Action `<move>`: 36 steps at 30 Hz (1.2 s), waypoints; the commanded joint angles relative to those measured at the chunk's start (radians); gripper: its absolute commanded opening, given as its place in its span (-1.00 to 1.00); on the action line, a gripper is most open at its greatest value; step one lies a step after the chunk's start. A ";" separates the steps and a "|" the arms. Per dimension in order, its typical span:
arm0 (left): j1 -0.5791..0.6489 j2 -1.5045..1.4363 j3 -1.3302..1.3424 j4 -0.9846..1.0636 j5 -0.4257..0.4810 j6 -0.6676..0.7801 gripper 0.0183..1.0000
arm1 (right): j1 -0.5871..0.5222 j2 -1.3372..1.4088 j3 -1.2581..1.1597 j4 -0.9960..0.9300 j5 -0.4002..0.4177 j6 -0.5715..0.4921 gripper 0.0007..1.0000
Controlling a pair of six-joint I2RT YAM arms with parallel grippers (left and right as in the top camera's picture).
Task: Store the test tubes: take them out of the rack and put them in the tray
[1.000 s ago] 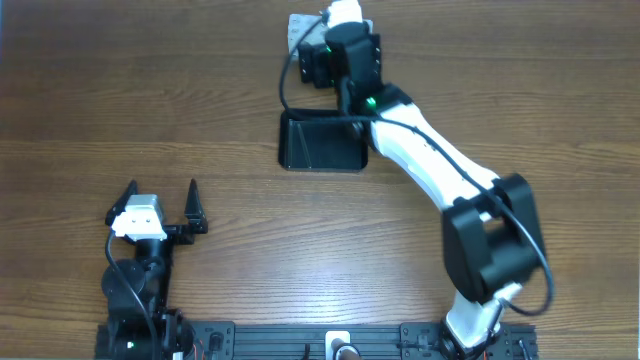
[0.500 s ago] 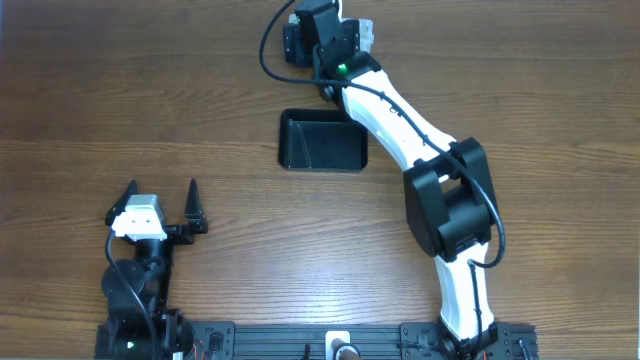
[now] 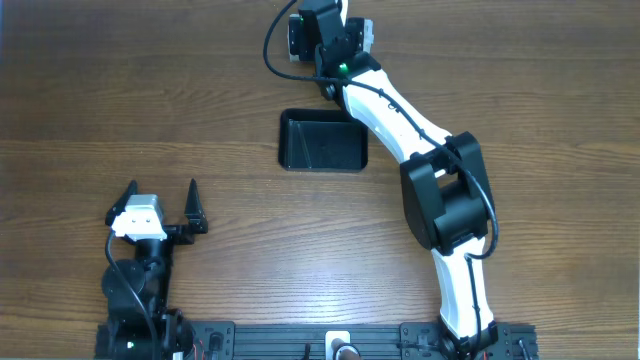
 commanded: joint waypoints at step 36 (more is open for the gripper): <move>0.005 -0.009 -0.006 0.000 0.013 0.014 1.00 | -0.039 0.078 0.027 0.090 0.021 -0.009 0.08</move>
